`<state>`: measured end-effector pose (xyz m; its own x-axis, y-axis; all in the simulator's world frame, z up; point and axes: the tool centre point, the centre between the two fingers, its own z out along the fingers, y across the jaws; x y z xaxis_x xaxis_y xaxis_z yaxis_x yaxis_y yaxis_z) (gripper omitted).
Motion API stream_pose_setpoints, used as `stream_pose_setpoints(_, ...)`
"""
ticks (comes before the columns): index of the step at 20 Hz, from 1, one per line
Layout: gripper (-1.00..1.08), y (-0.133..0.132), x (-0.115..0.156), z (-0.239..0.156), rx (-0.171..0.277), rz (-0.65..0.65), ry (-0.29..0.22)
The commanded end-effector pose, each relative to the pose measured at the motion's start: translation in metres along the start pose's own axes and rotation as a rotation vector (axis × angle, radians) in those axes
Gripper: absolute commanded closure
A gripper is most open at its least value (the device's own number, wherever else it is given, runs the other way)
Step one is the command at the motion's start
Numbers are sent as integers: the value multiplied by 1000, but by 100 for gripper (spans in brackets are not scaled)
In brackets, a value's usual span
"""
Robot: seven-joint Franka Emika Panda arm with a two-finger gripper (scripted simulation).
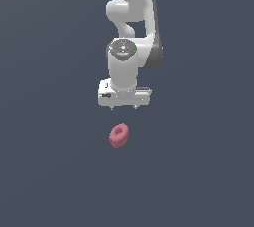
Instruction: Pick up the object and move it to a goal position.
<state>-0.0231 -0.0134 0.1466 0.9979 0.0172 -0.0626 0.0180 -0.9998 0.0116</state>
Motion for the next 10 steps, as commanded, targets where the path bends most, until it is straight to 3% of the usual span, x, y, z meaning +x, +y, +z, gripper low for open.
stream_pose_setpoints(1,-92,0,1,0,0,6,0)
stream_pose_setpoints(10,-92,3,14,3,5,109,8)
